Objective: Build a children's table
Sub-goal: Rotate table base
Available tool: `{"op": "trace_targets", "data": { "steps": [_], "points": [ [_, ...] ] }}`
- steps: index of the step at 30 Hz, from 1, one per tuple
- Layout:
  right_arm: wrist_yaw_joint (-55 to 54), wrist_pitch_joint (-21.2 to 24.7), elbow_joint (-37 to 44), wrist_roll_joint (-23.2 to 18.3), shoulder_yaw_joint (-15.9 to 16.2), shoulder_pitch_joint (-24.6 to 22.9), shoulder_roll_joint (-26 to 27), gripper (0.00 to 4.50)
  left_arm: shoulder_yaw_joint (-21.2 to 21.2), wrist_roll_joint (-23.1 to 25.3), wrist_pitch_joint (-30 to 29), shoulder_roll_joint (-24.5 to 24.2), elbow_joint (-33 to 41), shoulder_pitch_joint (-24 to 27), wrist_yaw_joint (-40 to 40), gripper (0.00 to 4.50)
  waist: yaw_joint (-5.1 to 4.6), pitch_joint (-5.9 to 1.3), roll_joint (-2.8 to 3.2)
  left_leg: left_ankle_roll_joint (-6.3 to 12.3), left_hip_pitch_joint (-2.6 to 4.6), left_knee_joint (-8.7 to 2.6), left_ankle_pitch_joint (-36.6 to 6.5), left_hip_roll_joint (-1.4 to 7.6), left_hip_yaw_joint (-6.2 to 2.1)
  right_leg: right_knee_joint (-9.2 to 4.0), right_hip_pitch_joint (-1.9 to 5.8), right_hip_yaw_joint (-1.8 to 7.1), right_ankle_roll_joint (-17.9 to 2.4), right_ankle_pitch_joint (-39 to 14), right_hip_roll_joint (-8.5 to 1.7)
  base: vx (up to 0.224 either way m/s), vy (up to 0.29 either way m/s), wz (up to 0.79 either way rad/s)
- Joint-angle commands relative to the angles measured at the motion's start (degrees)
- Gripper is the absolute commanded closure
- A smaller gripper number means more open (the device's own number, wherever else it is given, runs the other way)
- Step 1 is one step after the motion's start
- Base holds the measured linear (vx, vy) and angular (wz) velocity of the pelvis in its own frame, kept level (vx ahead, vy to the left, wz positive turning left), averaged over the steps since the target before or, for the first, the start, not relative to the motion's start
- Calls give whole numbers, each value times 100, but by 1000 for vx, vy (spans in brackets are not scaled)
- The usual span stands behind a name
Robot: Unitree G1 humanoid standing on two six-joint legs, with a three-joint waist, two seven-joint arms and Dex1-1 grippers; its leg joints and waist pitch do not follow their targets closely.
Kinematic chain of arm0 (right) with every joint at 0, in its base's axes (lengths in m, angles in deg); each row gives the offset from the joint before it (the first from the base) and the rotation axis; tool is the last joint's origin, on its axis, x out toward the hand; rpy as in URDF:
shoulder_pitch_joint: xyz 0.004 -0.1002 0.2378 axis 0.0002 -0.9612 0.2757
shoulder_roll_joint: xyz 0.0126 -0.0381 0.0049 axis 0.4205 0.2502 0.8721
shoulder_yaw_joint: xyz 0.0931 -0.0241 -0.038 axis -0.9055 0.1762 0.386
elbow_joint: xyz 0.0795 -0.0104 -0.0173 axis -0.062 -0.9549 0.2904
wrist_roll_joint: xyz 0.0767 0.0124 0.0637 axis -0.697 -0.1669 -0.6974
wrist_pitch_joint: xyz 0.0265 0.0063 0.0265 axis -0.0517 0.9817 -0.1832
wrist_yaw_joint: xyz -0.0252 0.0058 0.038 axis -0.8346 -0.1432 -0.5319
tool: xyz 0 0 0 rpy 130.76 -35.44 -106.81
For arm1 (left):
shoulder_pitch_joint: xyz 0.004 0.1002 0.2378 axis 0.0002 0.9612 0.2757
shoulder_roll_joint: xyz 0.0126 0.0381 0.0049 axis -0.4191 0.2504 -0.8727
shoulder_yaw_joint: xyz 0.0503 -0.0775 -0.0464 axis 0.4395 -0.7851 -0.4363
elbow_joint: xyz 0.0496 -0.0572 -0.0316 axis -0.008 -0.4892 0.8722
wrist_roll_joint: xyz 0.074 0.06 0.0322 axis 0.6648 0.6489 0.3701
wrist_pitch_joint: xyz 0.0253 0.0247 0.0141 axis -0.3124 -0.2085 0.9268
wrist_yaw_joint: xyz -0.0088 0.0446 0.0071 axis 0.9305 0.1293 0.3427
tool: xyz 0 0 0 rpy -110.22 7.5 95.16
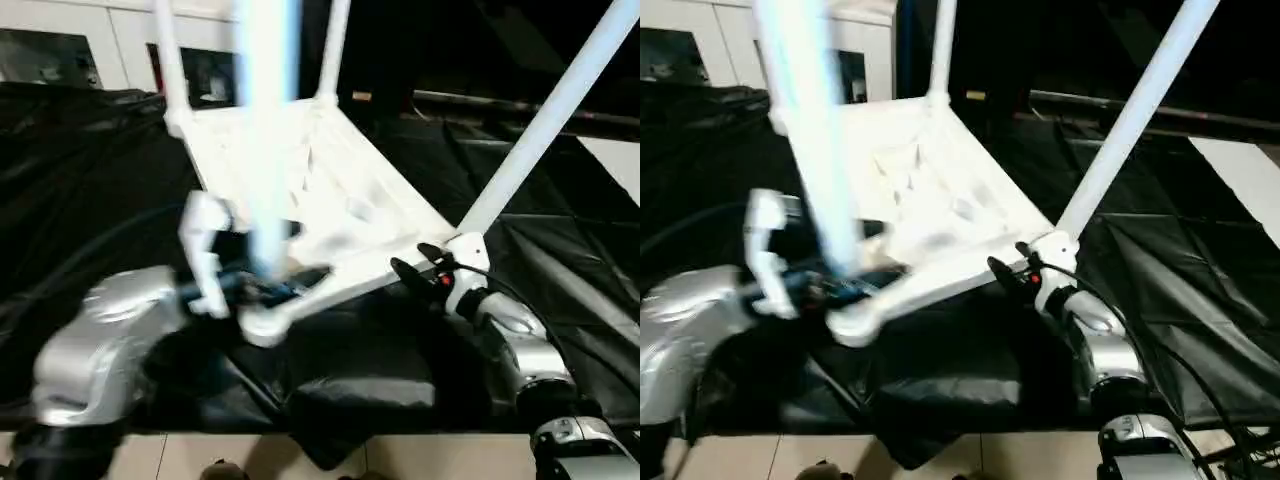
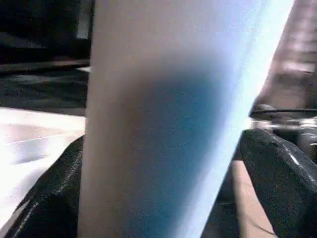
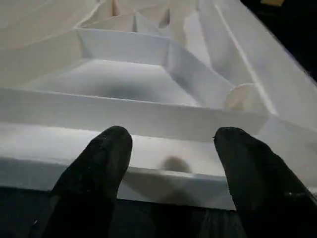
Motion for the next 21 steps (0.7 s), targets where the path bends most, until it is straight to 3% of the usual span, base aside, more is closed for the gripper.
{"op": "trace_targets", "data": {
  "steps": [1, 4, 5, 6, 10, 12, 13, 15, 16, 17, 18, 21],
  "points": [
    [81, 94, -73, 120, 172, 57, -45, 137, 473, -506, -270, 149, 441, -187, 300, 2, -9, -341, 114, -55, 11, -441, -1078, 221, -42, -357, 295, 340, -1030, -1182, -384, 0, 0, 0],
    [80, 28, -295, 169, 210, 223, 7, 137, 701, -591, -277, 380, 451, -364, 289, 2, -4, -338, 13, -11, -11, -434, -986, 212, -32, -364, 312, 332, -1061, -1167, -388, 0, 0, 0],
    [53, 7, -407, 195, 204, 287, 47, 137, 753, -601, -261, 507, 408, -425, 263, 2, 16, -338, 49, -9, -8, -428, -977, 217, -36, -377, 304, 334, -1046, -1291, -413, 0, 0, 0],
    [-8, -49, -563, 271, 233, 371, 103, 137, 865, -540, -186, 716, 323, -517, 205, 2, 17, -331, -8, -1, -18, -427, -985, 221, -31, -392, 310, 335, -1014, -1357, -415, 0, 0, 0],
    [-49, -109, -722, 343, 266, 489, 223, 137, 1044, -420, -94, 968, 180, -682, 191, 2, 2, -316, -17, -19, -30, -418, -1073, 209, -35, -445, 300, 330, -794, -1852, -426, 0, 0, 0],
    [-282, -307, -722, 436, 263, 594, 267, 137, 1259, -12, 282, 1199, -284, -920, 71, 2, -11, -319, 121, -53, -6, -431, -1139, 213, -48, -449, 279, 329, -763, -1786, -404, 0, 0, 0],
    [-521, -383, -623, 332, 88, 659, 247, 137, 1342, 274, 548, 1297, -635, -1084, -79, 2, -18, -314, 198, -70, 25, -431, -1230, 202, -44, -491, 252, 327, -736, -1755, -379, 0, 0, 0],
    [-681, -400, -463, 212, -89, 652, 185, 137, 1353, 409, 666, 1302, -811, -1157, -150, 2, -54, -343, 143, -78, -17, -433, -1262, 200, -60, -435, 318, 315, -798, -1460, -367, 0, 0, 0],
    [-873, -412, -275, 142, -263, 604, 68, 137, 1398, 505, 770, 1255, -945, -1235, -145, 2, -64, -348, 191, -40, -8, -425, -1286, 199, -53, -452, 313, 314, -822, -1439, -375, 0, 0, 0],
    [-918, -417, -262, 145, -284, 593, 49, 137, 1399, 509, 779, 1254, -959, -1242, -142, 2, -57, -358, 168, -16, -4, -408, -1216, 195, -51, -429, 321, 317, -840, -1379, -382, 0, 0, 0],
    [-1149, -440, -194, 165, -391, 538, -43, 137, 1403, 530, 823, 1248, -1032, -1275, -122, 2, -43, -352, 207, 51, -8, -396, -1043, 178, -32, -423, 318, 330, -901, -1211, -375, 0, 0, 0],
    [-1685, -488, -99, 206, -693, 311, -233, 137, 1413, 589, 888, 1267, -1121, -1324, -93, 2, 21, -375, 247, 157, -2, -357, -766, 149, 4, -391, 322, 335, -910, -1079, -356, 0, 0, 0]
  ]
}}
